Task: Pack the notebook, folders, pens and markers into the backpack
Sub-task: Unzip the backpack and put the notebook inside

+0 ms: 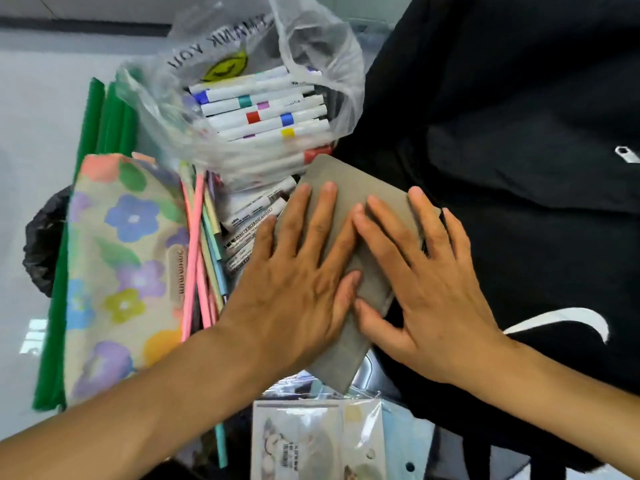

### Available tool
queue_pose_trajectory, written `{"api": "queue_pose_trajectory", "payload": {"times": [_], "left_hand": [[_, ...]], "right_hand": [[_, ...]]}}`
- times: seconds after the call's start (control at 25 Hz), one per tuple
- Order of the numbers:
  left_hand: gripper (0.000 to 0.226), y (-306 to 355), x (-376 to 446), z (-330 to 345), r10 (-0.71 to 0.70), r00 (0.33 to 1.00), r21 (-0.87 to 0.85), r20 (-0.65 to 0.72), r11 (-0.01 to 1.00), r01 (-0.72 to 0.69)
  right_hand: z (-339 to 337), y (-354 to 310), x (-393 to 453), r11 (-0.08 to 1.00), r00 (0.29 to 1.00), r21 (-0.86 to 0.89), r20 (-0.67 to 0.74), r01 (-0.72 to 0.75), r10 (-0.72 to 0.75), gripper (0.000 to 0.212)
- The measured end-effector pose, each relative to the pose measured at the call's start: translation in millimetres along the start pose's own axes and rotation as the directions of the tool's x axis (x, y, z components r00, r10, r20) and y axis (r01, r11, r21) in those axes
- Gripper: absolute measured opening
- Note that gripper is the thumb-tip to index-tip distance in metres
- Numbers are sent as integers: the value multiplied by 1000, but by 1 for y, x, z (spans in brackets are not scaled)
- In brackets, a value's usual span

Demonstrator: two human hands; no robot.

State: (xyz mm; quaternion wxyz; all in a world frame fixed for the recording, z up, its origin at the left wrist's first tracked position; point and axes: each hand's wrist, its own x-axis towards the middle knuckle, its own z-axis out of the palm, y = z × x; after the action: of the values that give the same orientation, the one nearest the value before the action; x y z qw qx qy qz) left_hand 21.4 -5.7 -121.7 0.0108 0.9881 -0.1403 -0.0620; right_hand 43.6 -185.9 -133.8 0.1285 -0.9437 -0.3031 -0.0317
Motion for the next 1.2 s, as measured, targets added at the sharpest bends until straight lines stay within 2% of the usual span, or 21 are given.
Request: {"api": "queue_pose_trajectory", "payload": {"times": [0.2,0.32,0.52,0.64,0.72,0.84,0.96,1.04,1.12,1.2], "left_hand": [[71,-2,3,1,8,1000,102,22,995,-11],[70,-2,1,5,-40,999,128,25,991,36],[61,5,-2,2,-105,991,-53,88,993,110],[61,9,-7,-5,-125,991,-68,38,990,127],[67,6,-11,-7,-199,979,-136,-34,972,193],[87,-3,-14,-9,-341,938,-349,-66,888,298],[97,-9,-10,-13,-394,918,-503,-37,801,324],[102,-10,-6,-16,-418,908,-560,-6,754,343],[101,-10,-2,-14,-451,893,-617,0,702,355],[90,-7,0,-10,-492,869,-653,-45,673,347]], "right_hand": [[5,3,-2,1000,999,25,-53,-8,9,77],[9,2,-7,1000,997,26,-79,6,-4,76],[-1,-2,-6,1000,1000,-10,26,-10,10,72],[-11,-5,-11,993,1000,-114,20,-15,17,69],[-11,-7,-22,983,994,-146,-33,-110,106,67],[-7,-9,-32,971,974,-93,-60,-221,216,65],[-9,-7,-33,957,955,43,-56,-288,290,63],[-13,-9,-29,931,927,108,-103,-349,360,58],[-13,-11,-23,927,905,27,-211,-373,370,51],[-11,-12,-17,918,884,55,-255,-392,393,45]]}}
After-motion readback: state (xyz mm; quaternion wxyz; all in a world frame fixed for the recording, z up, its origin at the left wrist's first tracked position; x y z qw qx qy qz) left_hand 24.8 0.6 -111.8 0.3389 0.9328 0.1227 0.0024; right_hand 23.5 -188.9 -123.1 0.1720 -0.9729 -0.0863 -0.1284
